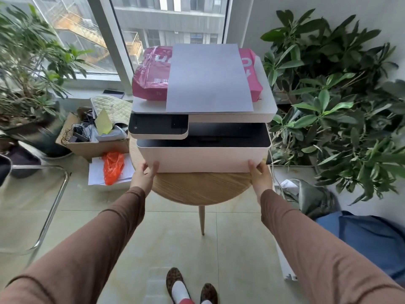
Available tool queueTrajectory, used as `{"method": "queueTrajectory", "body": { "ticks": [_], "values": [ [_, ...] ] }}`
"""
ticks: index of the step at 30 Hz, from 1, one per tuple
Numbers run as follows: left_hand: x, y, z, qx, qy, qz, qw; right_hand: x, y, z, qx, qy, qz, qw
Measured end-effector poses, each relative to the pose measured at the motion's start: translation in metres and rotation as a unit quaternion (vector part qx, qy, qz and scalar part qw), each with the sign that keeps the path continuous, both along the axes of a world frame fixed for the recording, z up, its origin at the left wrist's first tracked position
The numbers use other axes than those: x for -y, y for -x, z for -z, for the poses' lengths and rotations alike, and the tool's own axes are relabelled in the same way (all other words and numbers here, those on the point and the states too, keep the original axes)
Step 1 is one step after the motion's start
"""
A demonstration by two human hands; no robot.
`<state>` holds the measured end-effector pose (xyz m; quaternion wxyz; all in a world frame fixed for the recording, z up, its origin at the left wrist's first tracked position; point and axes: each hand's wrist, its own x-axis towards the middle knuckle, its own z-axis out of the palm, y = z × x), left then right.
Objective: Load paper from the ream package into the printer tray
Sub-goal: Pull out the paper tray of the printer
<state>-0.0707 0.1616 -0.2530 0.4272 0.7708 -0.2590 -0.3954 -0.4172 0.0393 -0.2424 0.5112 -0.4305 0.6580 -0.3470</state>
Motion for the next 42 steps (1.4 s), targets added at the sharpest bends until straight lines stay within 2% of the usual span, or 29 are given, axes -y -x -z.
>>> {"method": "queueTrajectory", "body": {
  "ticks": [6,13,22,28,35,42],
  "values": [
    [0.006,-0.008,0.013,0.011,0.002,-0.038,0.999,-0.002,-0.009,0.008,-0.008,0.025,0.07,0.997],
    [0.007,-0.001,0.012,0.016,0.018,-0.057,0.998,-0.003,-0.008,0.005,-0.067,0.052,0.081,0.993],
    [0.006,-0.005,0.002,0.004,0.024,-0.037,0.999,0.0,0.006,0.0,-0.112,0.041,0.029,0.992],
    [0.006,-0.013,0.0,0.006,0.008,-0.031,0.999,0.005,0.011,-0.003,-0.095,0.047,0.023,0.994],
    [-0.008,-0.009,0.01,0.102,-0.02,-0.021,0.994,-0.015,0.017,0.001,-0.121,0.038,0.057,0.99],
    [-0.035,0.003,0.006,0.048,-0.014,-0.014,0.999,-0.033,0.029,-0.004,-0.126,-0.001,0.006,0.992]
  ]
}}
